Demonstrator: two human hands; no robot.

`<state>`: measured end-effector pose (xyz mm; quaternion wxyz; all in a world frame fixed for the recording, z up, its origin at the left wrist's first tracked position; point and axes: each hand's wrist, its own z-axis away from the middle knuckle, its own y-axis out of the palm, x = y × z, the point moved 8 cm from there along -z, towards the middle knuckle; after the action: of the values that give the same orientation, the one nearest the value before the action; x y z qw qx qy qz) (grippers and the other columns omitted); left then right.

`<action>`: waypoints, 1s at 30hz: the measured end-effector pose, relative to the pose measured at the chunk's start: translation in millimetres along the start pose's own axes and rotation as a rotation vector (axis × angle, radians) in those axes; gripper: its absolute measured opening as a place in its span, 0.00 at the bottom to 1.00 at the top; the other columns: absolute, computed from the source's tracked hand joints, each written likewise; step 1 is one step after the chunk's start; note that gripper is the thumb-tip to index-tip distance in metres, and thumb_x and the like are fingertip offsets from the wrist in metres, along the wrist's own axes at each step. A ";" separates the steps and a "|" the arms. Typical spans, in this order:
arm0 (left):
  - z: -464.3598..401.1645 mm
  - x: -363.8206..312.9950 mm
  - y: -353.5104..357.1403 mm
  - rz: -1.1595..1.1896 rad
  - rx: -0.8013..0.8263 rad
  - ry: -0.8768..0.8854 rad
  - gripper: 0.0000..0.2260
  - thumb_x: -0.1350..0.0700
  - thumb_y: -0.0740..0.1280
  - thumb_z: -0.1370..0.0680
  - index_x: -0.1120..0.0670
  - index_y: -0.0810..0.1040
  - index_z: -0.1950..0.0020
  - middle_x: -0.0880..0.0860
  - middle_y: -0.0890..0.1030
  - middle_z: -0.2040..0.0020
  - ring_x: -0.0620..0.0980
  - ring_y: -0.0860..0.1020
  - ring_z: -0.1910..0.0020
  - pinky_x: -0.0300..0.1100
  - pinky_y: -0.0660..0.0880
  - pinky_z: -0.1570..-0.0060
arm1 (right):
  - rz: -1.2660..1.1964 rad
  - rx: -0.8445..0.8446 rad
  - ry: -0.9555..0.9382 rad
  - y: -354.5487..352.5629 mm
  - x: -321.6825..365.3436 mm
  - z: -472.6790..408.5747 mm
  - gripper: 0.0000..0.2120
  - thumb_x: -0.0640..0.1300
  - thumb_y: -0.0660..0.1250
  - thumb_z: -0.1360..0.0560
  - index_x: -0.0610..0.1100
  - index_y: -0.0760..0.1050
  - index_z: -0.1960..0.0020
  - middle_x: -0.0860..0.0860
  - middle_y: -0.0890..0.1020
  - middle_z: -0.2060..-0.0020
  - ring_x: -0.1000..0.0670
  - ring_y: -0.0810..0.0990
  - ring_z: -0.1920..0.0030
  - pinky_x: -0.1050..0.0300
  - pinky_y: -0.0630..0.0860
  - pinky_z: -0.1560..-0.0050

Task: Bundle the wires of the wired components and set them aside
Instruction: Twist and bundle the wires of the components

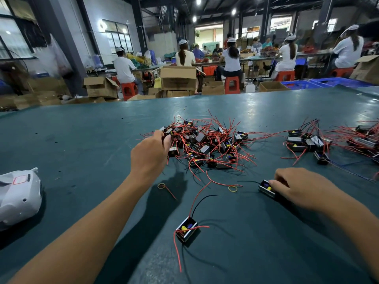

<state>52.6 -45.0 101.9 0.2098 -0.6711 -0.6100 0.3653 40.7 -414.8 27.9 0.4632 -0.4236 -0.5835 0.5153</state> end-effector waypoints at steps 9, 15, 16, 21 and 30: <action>75.1 -13.9 18.7 1.651 0.438 -0.841 0.13 0.49 0.63 0.17 0.58 0.77 0.45 0.54 0.80 0.67 0.45 0.71 0.75 0.35 0.70 0.77 | -0.189 -0.416 -0.195 -39.5 47.2 20.2 0.09 0.55 0.61 0.22 0.52 0.72 0.57 0.58 0.74 0.65 0.53 0.74 0.63 0.56 0.67 0.63; 93.8 -42.3 19.8 1.827 0.593 -0.813 0.14 0.49 0.61 0.17 0.59 0.79 0.47 0.57 0.84 0.57 0.46 0.75 0.70 0.36 0.75 0.70 | -0.285 -0.408 -0.370 -38.0 82.5 32.0 0.07 0.51 0.63 0.21 0.51 0.74 0.55 0.58 0.77 0.65 0.55 0.74 0.64 0.54 0.72 0.62; 95.5 -49.0 18.3 1.837 0.649 -0.782 0.16 0.48 0.60 0.17 0.60 0.80 0.46 0.57 0.85 0.56 0.46 0.76 0.70 0.36 0.76 0.69 | -0.298 -0.396 -0.388 -35.8 87.1 32.7 0.08 0.52 0.61 0.20 0.51 0.76 0.54 0.57 0.78 0.62 0.54 0.76 0.61 0.52 0.74 0.59; 108.5 -83.4 10.9 1.788 0.880 -0.629 0.22 0.44 0.58 0.19 0.61 0.82 0.45 0.57 0.84 0.56 0.47 0.77 0.70 0.36 0.74 0.70 | -0.440 -0.339 -0.449 -27.4 109.9 36.3 0.19 0.56 0.56 0.20 0.49 0.78 0.37 0.57 0.79 0.44 0.57 0.74 0.40 0.66 0.65 0.37; 125.9 -122.0 -2.8 1.647 1.021 -0.453 0.26 0.44 0.60 0.20 0.70 0.75 0.44 0.62 0.83 0.62 0.49 0.75 0.78 0.36 0.71 0.77 | -1.230 -0.171 -0.466 -23.1 121.9 38.0 0.11 0.45 0.60 0.18 0.48 0.81 0.50 0.51 0.82 0.59 0.56 0.78 0.59 0.61 0.75 0.56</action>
<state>-41.9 -183.9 51.3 0.0329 -0.6287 0.2509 0.7354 -22.7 -306.8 62.0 0.4993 0.0741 -0.8428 0.1871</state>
